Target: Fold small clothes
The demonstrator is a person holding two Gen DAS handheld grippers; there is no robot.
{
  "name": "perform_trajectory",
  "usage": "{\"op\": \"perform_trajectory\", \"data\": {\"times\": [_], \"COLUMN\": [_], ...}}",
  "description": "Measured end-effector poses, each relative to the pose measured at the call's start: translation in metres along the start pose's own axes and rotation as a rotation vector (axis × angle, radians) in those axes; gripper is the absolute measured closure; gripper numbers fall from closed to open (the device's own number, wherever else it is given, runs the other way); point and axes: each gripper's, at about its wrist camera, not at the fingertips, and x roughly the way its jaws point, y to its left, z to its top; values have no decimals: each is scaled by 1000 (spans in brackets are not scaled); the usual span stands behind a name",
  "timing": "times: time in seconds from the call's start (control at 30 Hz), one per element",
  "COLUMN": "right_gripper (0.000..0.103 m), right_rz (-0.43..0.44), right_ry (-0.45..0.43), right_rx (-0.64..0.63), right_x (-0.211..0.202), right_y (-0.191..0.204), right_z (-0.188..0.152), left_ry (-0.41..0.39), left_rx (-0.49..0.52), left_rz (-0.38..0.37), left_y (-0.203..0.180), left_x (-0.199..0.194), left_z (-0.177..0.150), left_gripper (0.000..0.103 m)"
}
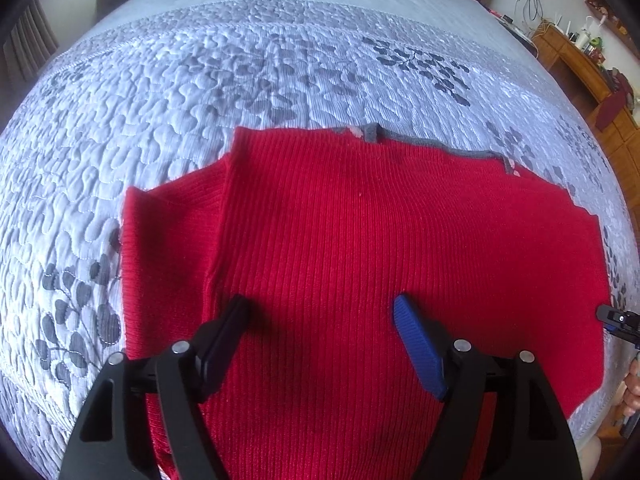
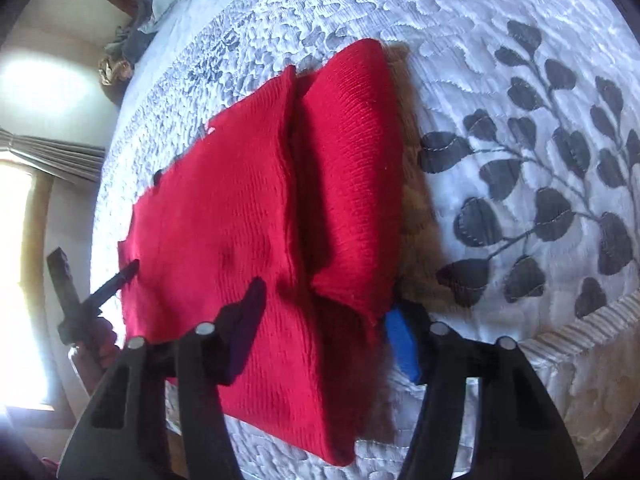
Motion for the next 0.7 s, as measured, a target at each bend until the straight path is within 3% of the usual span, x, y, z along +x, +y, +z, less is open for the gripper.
{"op": "perform_trajectory", "data": {"times": [0.13,0.27,0.37,0.53,0.7], "right_gripper": [49,66,81,88,89], "right_rz": [-16,-12,55,52,-54], "right_ry": [5,-4,-2,6,-21], "right_rx": [-10,6,43,103,-9], "right_x": [3,1,-1,-6,-28], "right_y": [1,-2,-6,-3,62], "right_z": [2,3,2,4,13], "left_ry": [3,5,5,10,19], "left_rx": [-4,-2,-1,-7,-20], "left_rz": [-12,-20,-20,-33,-60], "left_y": [1,3,2,3,5], "left_x": [0,2,2,1,-6], "left_z": [0,0,1,1,0], "left_gripper": [26,25,25,25,26]}}
